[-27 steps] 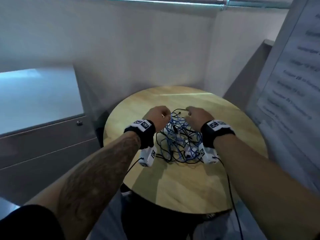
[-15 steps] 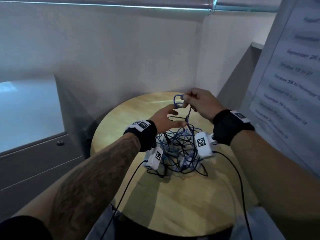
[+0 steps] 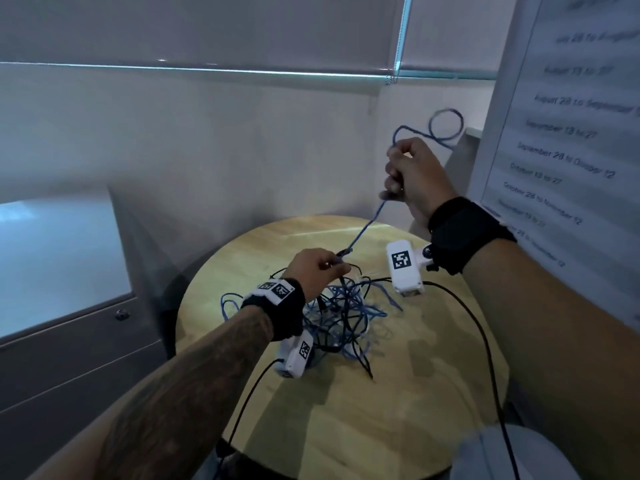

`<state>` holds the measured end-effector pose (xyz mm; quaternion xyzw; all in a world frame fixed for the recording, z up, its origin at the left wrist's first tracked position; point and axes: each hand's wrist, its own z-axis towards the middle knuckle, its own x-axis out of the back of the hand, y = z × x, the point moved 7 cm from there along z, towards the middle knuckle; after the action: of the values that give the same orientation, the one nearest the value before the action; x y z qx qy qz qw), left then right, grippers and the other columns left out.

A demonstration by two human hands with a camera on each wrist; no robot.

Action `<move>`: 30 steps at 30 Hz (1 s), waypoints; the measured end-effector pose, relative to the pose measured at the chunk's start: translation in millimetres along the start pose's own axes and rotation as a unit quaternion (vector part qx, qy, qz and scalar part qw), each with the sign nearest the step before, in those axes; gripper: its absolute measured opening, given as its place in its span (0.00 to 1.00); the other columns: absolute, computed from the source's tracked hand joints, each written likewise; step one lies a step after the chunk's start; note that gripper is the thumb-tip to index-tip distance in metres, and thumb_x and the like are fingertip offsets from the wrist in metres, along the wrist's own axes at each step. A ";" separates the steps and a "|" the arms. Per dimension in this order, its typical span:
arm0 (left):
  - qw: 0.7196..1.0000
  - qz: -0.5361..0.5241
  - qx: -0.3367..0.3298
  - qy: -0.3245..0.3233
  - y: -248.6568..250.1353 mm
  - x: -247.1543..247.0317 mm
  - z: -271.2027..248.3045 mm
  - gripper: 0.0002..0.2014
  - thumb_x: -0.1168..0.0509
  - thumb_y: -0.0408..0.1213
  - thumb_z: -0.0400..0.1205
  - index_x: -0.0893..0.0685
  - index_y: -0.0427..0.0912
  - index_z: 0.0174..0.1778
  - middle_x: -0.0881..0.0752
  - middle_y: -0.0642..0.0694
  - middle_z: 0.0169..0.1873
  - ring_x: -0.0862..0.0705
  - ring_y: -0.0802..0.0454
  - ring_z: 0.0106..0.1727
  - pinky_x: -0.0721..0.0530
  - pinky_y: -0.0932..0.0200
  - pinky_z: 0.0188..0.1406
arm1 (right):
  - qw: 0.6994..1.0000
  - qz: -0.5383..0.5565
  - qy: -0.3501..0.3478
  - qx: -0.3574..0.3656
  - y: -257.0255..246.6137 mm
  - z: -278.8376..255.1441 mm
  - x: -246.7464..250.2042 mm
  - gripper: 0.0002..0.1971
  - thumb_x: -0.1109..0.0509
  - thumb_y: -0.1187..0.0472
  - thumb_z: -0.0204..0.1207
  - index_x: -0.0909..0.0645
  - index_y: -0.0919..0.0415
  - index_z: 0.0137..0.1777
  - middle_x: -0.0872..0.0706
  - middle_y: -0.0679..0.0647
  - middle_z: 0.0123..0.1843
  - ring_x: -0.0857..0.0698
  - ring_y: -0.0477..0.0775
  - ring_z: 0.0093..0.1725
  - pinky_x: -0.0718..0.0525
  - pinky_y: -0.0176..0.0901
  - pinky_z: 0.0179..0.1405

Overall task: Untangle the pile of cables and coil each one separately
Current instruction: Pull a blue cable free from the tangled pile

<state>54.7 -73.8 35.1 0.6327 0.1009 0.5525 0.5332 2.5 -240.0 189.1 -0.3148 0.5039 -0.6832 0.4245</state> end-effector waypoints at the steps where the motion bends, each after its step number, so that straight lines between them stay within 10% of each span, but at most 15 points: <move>1: 1.000 0.023 -0.004 0.004 -0.7 4.0 -1.6 0.11 0.30 0.51 0.81 0.09 0.48 0.42 0.11 0.53 0.39 0.14 0.55 0.40 0.20 0.60 0.36 | 0.999 -0.024 0.022 0.020 -1.9 -0.4 4.3 0.09 0.40 0.63 0.88 0.32 0.53 0.45 0.30 0.51 0.32 0.33 0.47 0.21 0.23 0.44 0.29; 4: 0.997 -0.076 0.003 0.017 2.0 13.8 -3.6 0.12 0.32 0.43 0.83 0.11 0.40 0.40 0.09 0.46 0.33 0.10 0.54 0.34 0.16 0.58 0.35 | 0.971 -0.220 -0.001 0.095 1.0 -8.2 0.4 0.10 0.30 0.56 0.83 0.28 0.56 0.43 0.25 0.54 0.33 0.27 0.53 0.28 0.26 0.43 0.30; 7: 0.993 -0.108 -0.008 0.039 13.1 20.6 -0.8 0.10 0.33 0.40 0.84 0.14 0.39 0.39 0.10 0.42 0.32 0.10 0.52 0.33 0.13 0.55 0.34 | 0.883 -0.432 -0.173 0.059 45.6 -28.9 -29.0 0.13 0.25 0.47 0.79 0.17 0.57 0.47 0.15 0.55 0.43 0.16 0.60 0.43 0.21 0.46 0.40; 10: 0.994 -0.103 -0.020 0.033 20.2 20.3 1.3 0.08 0.36 0.37 0.85 0.15 0.42 0.42 0.10 0.43 0.35 0.09 0.50 0.36 0.11 0.50 0.39 | 0.834 -0.491 -0.253 0.028 76.0 -46.1 -44.1 0.19 0.30 0.42 0.82 0.15 0.59 0.44 0.20 0.51 0.35 0.23 0.52 0.35 0.32 0.45 0.33; 15: 0.995 -0.071 -0.039 0.056 15.1 18.3 -0.9 0.07 0.35 0.37 0.84 0.19 0.42 0.40 0.13 0.47 0.33 0.12 0.48 0.36 0.13 0.50 0.40 | 0.895 -0.405 -0.185 0.030 67.3 -41.7 -37.9 0.16 0.33 0.53 0.85 0.17 0.64 0.41 0.19 0.48 0.31 0.24 0.50 0.32 0.27 0.45 0.35; 19: 1.000 -0.006 -0.014 -0.003 -4.3 -7.5 -7.8 0.08 0.35 0.42 0.83 0.18 0.45 0.40 0.14 0.49 0.35 0.16 0.47 0.35 0.17 0.52 0.37 | 0.991 -0.124 -0.036 0.020 36.9 -21.4 -17.9 0.13 0.35 0.61 0.86 0.21 0.58 0.38 0.28 0.48 0.22 0.27 0.53 0.26 0.28 0.42 0.31; 23: 0.999 -0.029 0.019 -0.018 -22.1 -22.5 -13.9 0.09 0.34 0.46 0.84 0.15 0.47 0.44 0.16 0.55 0.32 0.21 0.60 0.32 0.26 0.64 0.33 | 0.998 0.041 0.049 -0.003 31.3 -3.8 2.3 0.07 0.36 0.60 0.87 0.21 0.57 0.46 0.19 0.50 0.27 0.17 0.54 0.34 0.21 0.46 0.38; 30: 0.999 0.028 -0.021 0.006 -0.2 -15.0 0.0 0.10 0.38 0.45 0.84 0.16 0.48 0.41 0.16 0.47 0.33 0.17 0.46 0.36 0.23 0.56 0.34 | 0.979 -0.150 -0.132 -0.035 103.8 -55.4 -44.3 0.10 0.24 0.60 0.79 0.24 0.58 0.52 0.08 0.59 0.47 0.13 0.47 0.44 0.18 0.36 0.49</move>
<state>49.2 -84.5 26.1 0.6207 0.0751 0.5728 0.5301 1.8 -190.6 73.6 -0.4891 0.4142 -0.6732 0.3687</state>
